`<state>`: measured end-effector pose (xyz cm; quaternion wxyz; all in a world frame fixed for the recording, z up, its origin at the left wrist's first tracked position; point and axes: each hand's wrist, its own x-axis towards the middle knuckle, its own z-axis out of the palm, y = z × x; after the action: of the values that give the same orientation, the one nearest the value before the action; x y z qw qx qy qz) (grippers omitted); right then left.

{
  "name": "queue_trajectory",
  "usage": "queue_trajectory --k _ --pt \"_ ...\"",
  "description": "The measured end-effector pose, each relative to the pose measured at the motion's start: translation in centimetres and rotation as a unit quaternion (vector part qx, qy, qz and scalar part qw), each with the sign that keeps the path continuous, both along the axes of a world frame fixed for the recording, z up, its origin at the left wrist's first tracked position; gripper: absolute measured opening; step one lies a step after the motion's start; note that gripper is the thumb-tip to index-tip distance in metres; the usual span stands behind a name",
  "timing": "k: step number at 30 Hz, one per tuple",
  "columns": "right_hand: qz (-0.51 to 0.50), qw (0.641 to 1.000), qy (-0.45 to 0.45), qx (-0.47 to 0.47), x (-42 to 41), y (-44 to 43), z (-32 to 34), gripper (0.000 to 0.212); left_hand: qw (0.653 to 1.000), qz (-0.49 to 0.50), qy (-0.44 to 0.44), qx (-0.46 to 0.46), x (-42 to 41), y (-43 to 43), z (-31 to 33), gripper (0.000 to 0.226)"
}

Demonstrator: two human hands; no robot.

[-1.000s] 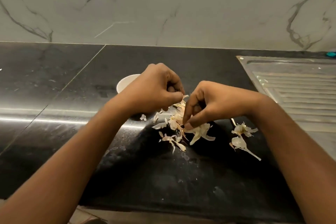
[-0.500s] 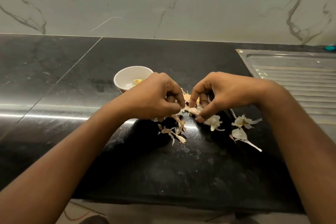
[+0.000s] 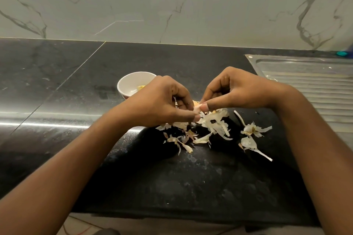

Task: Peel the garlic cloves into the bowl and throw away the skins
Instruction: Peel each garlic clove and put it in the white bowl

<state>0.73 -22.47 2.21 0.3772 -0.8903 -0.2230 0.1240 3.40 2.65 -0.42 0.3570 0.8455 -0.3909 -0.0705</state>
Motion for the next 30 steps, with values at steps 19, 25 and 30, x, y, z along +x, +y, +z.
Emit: queue_trajectory --k 19,25,30 --pt "-0.014 0.993 -0.016 0.119 -0.23 0.26 0.08 0.024 0.98 0.025 0.106 -0.169 0.79 0.64 0.25 0.018" --pt "-0.019 0.992 -0.042 0.114 -0.15 0.32 0.05 0.023 0.972 0.026 0.111 -0.203 0.74 0.51 0.13 0.014" --pt "-0.027 0.991 -0.052 0.119 -0.05 0.32 -0.07 0.026 0.968 0.037 0.136 -0.205 0.72 0.45 0.19 0.014"
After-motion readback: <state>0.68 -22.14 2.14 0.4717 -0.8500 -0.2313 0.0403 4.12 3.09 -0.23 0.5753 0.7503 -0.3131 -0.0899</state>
